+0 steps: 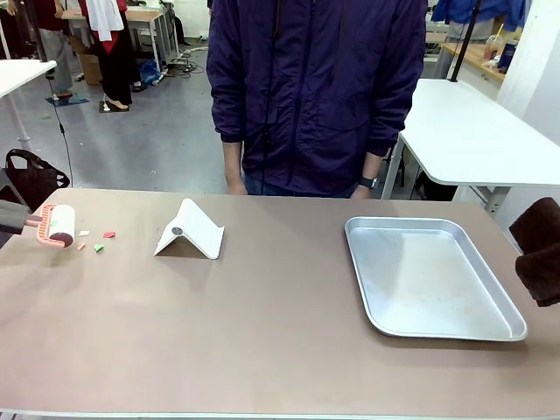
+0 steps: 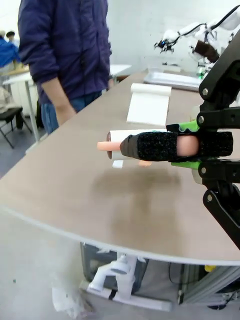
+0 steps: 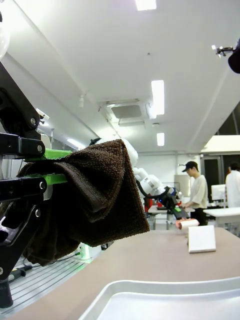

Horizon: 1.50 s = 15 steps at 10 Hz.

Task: Clean the surface of the table.
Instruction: Clean the area not pointed to by the person.

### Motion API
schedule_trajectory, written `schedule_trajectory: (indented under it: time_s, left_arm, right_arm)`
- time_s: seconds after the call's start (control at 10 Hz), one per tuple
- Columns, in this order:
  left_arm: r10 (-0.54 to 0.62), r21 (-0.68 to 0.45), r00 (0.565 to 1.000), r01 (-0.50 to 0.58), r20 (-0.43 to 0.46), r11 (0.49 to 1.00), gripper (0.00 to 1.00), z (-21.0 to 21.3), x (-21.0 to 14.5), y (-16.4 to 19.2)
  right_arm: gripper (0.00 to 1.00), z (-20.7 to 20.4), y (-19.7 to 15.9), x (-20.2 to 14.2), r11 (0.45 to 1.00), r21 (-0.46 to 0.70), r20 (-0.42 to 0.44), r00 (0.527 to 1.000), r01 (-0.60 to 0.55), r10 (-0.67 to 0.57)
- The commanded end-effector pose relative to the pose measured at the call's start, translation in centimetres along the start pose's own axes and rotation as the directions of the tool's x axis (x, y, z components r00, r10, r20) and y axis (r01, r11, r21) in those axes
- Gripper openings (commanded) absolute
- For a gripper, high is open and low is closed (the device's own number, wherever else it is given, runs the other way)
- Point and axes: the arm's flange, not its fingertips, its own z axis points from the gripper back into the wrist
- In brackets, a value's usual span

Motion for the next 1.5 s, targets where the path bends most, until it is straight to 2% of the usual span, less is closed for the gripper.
schedule_trajectory:
  time_s: [0.0, 0.2, 0.6, 1.1, 1.4]
  left_arm:
    - [-0.020, 0.038, 1.000, 0.020, -0.007, 0.999, 0.22, -1.1, -0.4, -0.1]
    - [0.003, 0.040, 0.999, -0.001, -0.049, 0.999, 0.22, -2.3, -0.3, 0.7]
    - [0.043, 0.129, 0.996, -0.033, -0.076, 0.991, 0.22, -5.2, 0.1, 1.4]
    - [0.073, 0.170, 0.977, -0.038, -0.201, 0.985, 0.22, -9.3, 1.2, -0.2]
    - [0.073, 0.169, 0.974, -0.037, -0.215, 0.985, 0.22, -11.0, 2.3, -1.1]
  right_arm:
    - [0.12, -0.1, 0.4, -0.1, 1.000, 0.005, -0.007, 1.000, -0.007, 0.007]
    - [0.12, -0.1, 0.4, -0.1, 1.000, 0.005, -0.007, 1.000, -0.007, 0.007]
    - [0.12, -0.1, 0.4, -0.1, 1.000, 0.005, -0.007, 1.000, -0.007, 0.007]
    - [0.12, -0.1, 0.4, -0.1, 1.000, 0.005, -0.007, 1.000, -0.007, 0.007]
    - [0.12, -0.1, 0.4, -0.1, 1.000, 0.005, -0.007, 1.000, -0.007, 0.007]
